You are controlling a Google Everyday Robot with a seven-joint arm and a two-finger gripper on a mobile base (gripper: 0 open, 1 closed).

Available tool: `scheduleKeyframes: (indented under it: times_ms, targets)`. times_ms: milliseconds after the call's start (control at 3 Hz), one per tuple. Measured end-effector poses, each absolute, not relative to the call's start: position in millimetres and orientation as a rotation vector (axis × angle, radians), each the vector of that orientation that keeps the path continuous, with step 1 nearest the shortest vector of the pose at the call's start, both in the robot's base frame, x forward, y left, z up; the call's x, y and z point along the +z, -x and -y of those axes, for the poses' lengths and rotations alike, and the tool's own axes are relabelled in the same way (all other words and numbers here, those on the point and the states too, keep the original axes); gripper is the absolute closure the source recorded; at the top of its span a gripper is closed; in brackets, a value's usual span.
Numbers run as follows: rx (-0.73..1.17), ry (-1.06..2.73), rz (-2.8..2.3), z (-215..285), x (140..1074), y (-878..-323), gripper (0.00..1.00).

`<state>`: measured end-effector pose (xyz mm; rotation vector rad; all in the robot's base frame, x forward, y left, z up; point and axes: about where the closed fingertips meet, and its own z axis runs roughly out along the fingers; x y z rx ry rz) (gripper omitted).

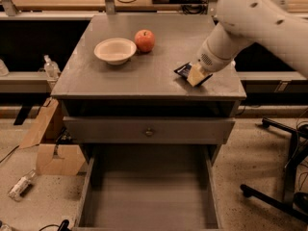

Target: Place rxbar blueberry into middle drawer

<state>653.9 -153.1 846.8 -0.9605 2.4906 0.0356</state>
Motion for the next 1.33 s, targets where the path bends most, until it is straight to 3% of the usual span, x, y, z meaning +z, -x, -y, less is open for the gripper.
scheduleKeyframes:
  times_ms: [667,1333]
  targets:
    - [0.037,1.17,-2.379,206,858,-553,1.0]
    - [0.333,1.181,-2.488,287,770,-502,1.0]
